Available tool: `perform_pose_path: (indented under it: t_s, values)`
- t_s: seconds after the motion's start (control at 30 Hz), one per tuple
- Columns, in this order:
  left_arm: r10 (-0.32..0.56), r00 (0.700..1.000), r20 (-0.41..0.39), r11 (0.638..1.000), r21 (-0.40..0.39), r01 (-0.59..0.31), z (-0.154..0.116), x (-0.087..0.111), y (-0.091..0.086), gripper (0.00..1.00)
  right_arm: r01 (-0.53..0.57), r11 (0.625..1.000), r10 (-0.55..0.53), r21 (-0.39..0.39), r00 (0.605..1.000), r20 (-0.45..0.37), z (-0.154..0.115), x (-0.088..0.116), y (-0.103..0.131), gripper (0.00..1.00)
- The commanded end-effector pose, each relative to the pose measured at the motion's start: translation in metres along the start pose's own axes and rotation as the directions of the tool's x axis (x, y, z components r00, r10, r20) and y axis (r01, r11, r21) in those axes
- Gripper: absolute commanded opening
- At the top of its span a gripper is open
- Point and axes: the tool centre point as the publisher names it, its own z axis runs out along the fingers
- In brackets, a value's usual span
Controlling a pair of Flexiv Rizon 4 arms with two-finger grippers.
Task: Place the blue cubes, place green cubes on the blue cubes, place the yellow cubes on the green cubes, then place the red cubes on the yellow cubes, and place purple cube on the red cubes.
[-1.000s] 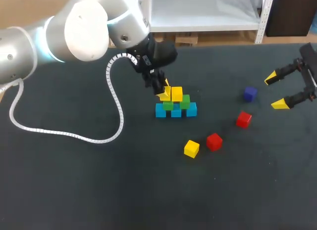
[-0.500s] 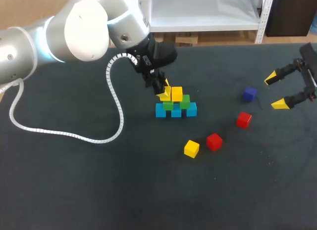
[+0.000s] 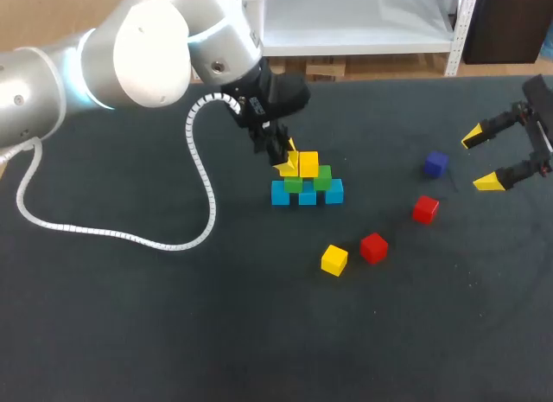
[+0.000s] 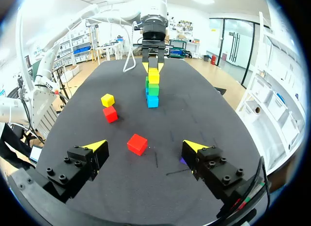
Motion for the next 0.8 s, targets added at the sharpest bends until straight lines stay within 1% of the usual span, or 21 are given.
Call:
perform_pose_path:
  t_s: [0.03, 0.73, 0.77, 0.8]
  values:
    - [0.001, 1.0, -0.002, 1.0, 0.002, -0.001, -0.0001, -0.0002, 0.0017, 0.0, 0.001, 1.0, -0.001, 0.0, 1.0, 0.002, 0.0005, 0.0005, -0.0006, 1.0]
    - [-0.006, 1.0, -0.004, 1.0, 0.003, 0.006, 0.0001, -0.0001, -0.0007, 0.0, 0.001, 1.0, -0.001, 0.0, 1.0, 0.002, 0.0005, 0.0005, -0.0006, 1.0]
    - [-0.007, 1.0, -0.004, 1.0, 0.003, 0.007, 0.0001, -0.0001, -0.0008, 0.02, 0.001, 1.0, -0.001, 0.0, 1.0, 0.002, 0.0005, 0.0005, -0.0006, 1.0]
    - [-0.008, 1.0, -0.004, 1.0, 0.004, 0.008, 0.0003, -0.0001, -0.0009, 0.09, 0.001, 1.0, -0.001, 0.0, 1.0, 0.002, 0.0005, 0.0005, -0.0006, 1.0]
